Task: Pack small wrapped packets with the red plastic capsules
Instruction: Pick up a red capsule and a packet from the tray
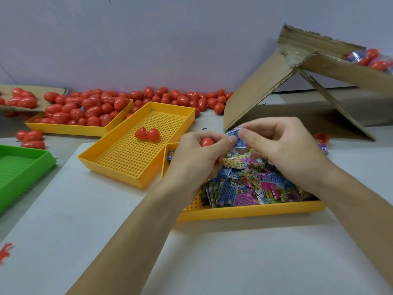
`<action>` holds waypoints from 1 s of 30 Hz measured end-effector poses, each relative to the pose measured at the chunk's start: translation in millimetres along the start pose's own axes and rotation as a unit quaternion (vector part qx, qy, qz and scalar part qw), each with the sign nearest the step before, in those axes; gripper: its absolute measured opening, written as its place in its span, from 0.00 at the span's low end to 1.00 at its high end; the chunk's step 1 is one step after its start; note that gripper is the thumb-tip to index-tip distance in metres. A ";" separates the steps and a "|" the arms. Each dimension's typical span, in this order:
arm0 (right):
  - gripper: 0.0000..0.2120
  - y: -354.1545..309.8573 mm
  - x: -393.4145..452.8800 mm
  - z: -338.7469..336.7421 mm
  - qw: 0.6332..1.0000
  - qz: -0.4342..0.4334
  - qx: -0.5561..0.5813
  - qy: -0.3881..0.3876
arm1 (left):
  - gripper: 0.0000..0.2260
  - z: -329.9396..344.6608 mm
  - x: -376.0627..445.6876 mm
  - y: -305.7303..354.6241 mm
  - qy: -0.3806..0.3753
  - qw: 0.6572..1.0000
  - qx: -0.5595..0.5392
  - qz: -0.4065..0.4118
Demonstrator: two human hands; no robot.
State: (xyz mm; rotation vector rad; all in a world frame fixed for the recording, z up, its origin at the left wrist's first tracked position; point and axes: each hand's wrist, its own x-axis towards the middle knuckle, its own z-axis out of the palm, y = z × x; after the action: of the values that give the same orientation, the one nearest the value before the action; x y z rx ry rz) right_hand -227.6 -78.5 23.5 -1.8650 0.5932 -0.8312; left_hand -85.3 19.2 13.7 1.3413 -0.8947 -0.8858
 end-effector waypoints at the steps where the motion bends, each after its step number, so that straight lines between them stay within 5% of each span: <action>1: 0.05 -0.3 0.1 0.4 1.000 -0.002 -0.007 0.003 | 0.12 0.6 -0.4 -0.2 0.004 1.000 0.010 0.003; 23: 0.05 1.7 0.1 -0.2 0.999 0.027 -0.015 0.013 | 0.08 2.4 -1.9 0.6 0.123 0.964 0.200 0.127; 30: 0.02 1.4 -0.6 -1.0 1.000 0.016 -0.025 0.004 | 0.14 -2.9 -1.9 8.6 0.007 1.000 -0.019 -0.013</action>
State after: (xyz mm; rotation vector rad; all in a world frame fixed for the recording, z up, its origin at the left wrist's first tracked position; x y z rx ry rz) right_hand -228.8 -79.2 22.3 -1.8925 0.6522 -0.8109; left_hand -83.2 22.4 22.2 1.3278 -0.8469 -0.9080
